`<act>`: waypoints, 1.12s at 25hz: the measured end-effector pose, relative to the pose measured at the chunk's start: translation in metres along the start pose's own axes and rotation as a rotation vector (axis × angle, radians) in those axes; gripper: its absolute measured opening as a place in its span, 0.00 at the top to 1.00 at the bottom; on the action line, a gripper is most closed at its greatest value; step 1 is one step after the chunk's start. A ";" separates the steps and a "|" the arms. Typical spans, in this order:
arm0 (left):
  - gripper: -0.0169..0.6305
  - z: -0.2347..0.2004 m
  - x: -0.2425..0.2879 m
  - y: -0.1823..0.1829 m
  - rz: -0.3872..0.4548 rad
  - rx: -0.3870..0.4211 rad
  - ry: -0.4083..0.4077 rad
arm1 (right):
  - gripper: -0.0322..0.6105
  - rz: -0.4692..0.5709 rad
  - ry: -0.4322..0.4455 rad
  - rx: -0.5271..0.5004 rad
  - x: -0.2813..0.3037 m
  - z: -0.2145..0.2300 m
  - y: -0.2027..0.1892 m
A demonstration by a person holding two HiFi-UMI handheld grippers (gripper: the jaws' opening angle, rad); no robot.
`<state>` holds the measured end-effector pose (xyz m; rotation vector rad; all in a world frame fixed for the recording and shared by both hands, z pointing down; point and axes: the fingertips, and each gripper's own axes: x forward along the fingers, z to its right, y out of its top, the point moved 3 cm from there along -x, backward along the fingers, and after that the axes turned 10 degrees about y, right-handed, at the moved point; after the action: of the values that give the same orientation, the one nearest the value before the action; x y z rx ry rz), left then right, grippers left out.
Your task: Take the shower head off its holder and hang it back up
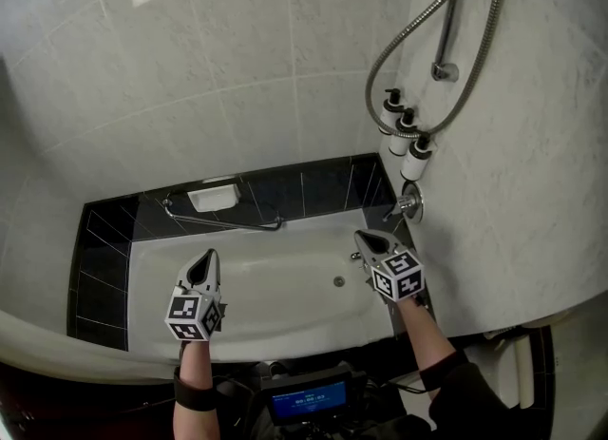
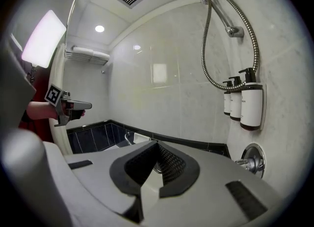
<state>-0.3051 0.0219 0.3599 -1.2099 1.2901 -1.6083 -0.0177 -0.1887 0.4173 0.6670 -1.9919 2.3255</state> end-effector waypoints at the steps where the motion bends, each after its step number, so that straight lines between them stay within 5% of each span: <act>1: 0.97 0.002 0.005 0.004 0.011 0.008 -0.006 | 0.93 0.010 -0.010 -0.015 0.000 0.004 0.006; 7: 0.97 0.010 -0.002 0.038 0.041 0.022 -0.003 | 0.93 0.105 -0.080 -0.161 -0.021 0.009 0.077; 14: 0.97 0.042 0.046 0.144 0.199 0.105 -0.102 | 0.92 0.344 -0.304 -0.407 -0.078 0.061 0.273; 20: 0.97 0.063 0.067 0.224 0.310 0.123 -0.140 | 0.92 0.537 -0.435 -0.603 -0.125 0.047 0.423; 28: 0.97 0.094 0.086 0.314 0.433 0.163 -0.176 | 0.65 0.630 -0.635 -0.763 -0.160 0.045 0.566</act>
<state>-0.2443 -0.1560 0.0784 -0.8770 1.1852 -1.2384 -0.0141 -0.2975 -0.1624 0.8451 -3.4797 1.3196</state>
